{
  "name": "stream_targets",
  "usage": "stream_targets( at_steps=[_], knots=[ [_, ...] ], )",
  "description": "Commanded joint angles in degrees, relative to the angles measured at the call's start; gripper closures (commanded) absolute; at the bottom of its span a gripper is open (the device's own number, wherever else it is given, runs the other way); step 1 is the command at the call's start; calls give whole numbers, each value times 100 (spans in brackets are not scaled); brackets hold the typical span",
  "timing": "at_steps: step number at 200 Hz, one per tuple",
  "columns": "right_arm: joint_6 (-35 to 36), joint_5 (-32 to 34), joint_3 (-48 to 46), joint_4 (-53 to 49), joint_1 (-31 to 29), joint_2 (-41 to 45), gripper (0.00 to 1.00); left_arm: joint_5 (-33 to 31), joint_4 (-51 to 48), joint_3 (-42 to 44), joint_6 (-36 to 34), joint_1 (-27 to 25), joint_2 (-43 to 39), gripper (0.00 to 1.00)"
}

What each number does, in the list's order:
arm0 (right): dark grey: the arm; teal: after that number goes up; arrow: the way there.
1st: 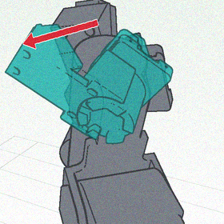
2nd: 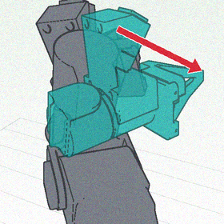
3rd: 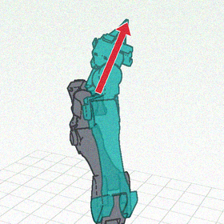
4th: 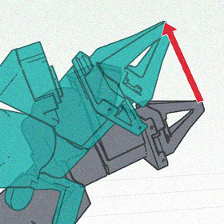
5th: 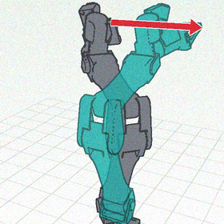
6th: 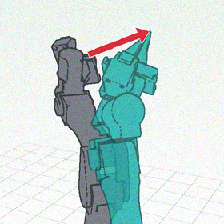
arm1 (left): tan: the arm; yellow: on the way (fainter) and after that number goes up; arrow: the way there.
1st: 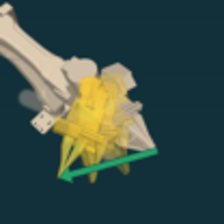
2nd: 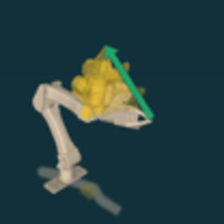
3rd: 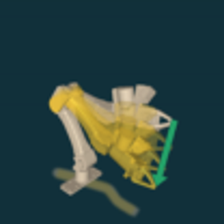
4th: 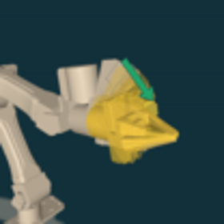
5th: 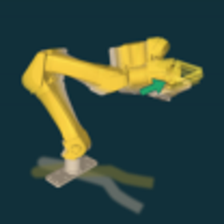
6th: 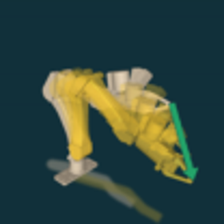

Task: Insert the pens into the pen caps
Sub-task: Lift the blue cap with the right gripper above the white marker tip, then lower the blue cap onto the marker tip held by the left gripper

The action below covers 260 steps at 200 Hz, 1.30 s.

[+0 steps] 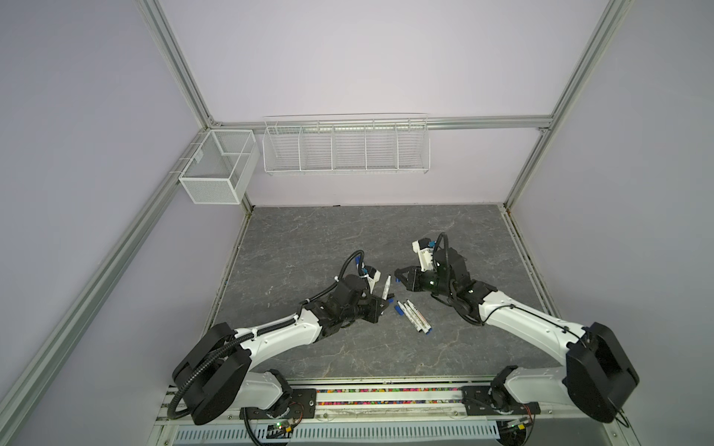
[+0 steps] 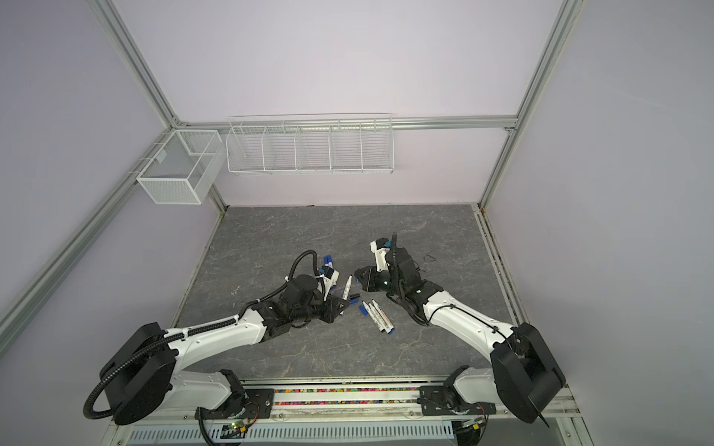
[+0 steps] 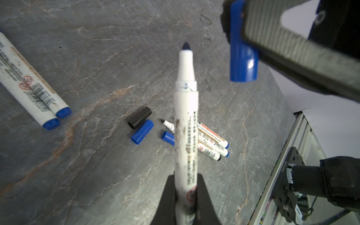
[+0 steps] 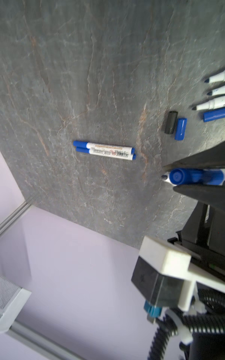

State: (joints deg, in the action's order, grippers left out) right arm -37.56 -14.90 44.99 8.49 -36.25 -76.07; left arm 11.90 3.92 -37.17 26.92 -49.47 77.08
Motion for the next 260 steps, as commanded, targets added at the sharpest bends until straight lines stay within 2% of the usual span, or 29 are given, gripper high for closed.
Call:
stream_targets(
  at_steps=[1,111,260],
  knots=[
    [-127,-287,130,405,26,-64,89,52,-66,-133,-186,-35,10,100],
    [-10,-89,502,263,103,-648,89,71,-41,-81,-231,-58,-82,100],
    [-4,-78,502,270,109,-755,89,17,56,-3,-213,-57,-178,100]
  ],
)
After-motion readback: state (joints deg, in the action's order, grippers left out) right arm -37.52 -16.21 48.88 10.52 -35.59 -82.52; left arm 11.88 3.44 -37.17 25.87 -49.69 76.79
